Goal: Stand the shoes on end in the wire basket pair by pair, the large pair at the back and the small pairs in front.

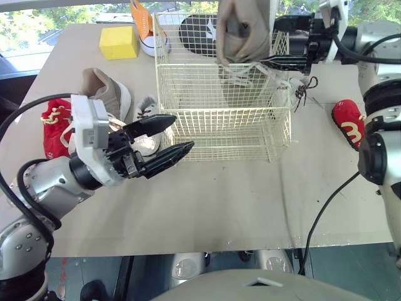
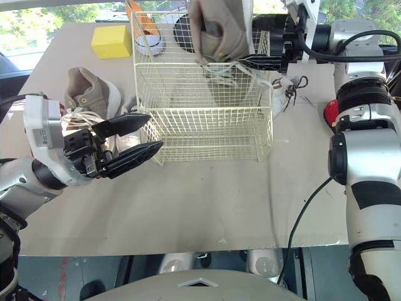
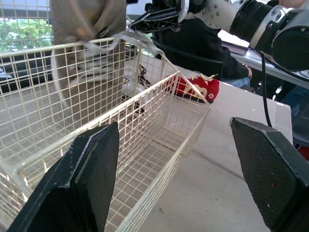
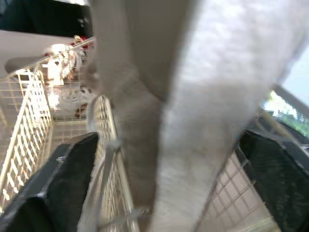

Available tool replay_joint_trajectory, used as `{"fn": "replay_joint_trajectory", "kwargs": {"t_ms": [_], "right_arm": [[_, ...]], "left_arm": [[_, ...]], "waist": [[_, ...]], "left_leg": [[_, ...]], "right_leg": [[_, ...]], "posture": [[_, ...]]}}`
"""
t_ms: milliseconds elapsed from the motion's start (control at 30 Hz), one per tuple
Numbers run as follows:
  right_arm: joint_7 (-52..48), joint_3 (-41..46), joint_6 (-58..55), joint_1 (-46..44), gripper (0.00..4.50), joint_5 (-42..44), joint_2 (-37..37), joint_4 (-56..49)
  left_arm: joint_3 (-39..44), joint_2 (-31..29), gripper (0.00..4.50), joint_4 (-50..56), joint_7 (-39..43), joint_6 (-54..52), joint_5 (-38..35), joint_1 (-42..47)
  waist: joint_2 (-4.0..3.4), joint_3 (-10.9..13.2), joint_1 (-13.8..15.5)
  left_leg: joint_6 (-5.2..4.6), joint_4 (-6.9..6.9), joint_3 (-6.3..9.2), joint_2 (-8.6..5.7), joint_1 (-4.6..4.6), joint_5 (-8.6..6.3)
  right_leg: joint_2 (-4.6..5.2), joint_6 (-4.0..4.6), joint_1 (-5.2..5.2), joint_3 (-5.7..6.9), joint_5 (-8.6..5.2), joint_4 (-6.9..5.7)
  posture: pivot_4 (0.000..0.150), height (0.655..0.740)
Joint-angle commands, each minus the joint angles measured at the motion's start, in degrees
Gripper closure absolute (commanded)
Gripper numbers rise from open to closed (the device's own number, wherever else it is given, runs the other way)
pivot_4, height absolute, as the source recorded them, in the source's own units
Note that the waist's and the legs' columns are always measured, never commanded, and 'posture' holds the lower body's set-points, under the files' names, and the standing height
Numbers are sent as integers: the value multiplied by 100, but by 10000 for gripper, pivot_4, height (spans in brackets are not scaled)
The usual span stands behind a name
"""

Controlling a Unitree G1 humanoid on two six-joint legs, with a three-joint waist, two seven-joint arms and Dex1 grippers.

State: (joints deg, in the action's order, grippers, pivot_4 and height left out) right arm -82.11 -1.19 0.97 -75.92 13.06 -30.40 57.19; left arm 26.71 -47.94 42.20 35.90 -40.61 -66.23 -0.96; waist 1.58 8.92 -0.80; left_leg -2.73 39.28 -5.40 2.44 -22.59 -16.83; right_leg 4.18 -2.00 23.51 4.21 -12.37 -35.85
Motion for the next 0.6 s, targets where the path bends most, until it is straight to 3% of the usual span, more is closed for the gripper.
{"fn": "replay_joint_trajectory", "kwargs": {"t_ms": [33, 233, 433, 600], "right_arm": [[149, 333, 48, -21, 921, 116, -271, -381], [513, 716, -385, 691, 921, 412, -724, -1951], [291, 1127, -2309, 3111, 921, 1789, -1666, -5750], [1092, 1244, -3319, 4593, 921, 2801, -1702, -8182]], "left_arm": [[197, 15, 5142, 41, 21, 169, -11, -92], [683, 10, 5142, -383, -259, 94, -76, -283], [1713, -607, 5142, -1830, -293, -520, 59, -585], [1663, -1511, 5142, -3603, 89, -1239, 319, -172]], "waist": [[0, 0, 5], [0, -2, 10], [-7, -1, 37], [-8, -3, 10]], "left_leg": [[0, 0, 1, 0, 0, 0], [0, 0, 3, 1, 0, 0], [2, -6, 16, 7, -4, 0], [5, -8, 14, 11, 5, -1]], "right_leg": [[0, 0, 0, 0, 0, 0], [3, 0, 0, 2, 0, 1], [8, -1, -1, 28, -2, 4], [6, -3, -2, 30, -3, -2]], "posture": [[1500, 7400], [1500, 7400], [1500, 7400], [1500, 7400]]}}
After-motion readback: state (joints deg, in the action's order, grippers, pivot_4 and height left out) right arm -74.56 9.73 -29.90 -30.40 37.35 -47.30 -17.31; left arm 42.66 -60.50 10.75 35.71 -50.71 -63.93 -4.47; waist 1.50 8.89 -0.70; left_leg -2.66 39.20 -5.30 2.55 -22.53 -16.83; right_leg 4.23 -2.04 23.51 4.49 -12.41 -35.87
